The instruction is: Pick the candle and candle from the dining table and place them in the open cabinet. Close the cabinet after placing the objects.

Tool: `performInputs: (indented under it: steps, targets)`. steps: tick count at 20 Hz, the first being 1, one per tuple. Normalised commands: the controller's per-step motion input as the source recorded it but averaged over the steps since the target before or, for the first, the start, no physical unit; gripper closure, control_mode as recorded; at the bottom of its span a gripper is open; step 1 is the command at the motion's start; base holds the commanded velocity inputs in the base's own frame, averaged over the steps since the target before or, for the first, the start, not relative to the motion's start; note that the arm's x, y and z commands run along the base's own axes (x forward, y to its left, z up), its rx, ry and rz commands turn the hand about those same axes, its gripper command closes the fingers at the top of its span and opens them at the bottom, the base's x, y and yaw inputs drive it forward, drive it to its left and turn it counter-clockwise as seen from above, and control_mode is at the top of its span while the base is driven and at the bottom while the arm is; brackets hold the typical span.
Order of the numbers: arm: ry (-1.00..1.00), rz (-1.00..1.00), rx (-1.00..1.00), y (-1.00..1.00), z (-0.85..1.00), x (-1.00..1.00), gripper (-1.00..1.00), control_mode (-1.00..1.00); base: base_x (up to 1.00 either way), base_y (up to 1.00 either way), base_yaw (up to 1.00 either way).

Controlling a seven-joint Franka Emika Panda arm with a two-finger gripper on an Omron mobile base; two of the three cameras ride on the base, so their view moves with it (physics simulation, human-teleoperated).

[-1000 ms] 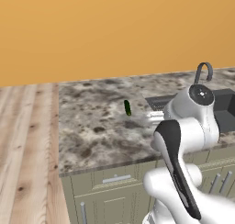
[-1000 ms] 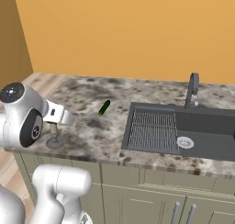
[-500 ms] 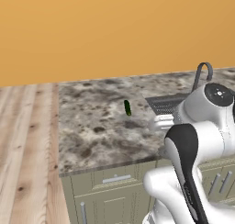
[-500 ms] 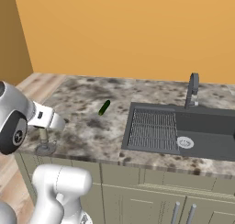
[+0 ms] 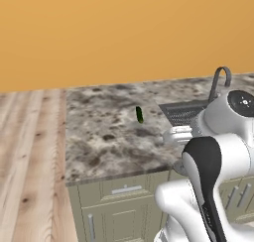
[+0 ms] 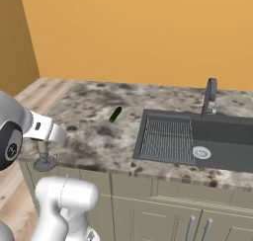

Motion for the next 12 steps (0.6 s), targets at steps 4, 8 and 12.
performInputs:
  steps: [4,8,12]
  targets:
    - [0.00,0.00,0.00,0.00,0.00,0.00,1.00,1.00,0.00,0.02,0.17]
    - [0.00,0.00,0.00,0.00,0.00,0.00,1.00,1.00,0.00,0.00,0.25]
    - [0.00,0.00,0.00,0.00,0.00,0.00,1.00,1.00,-0.03,0.01,0.32]
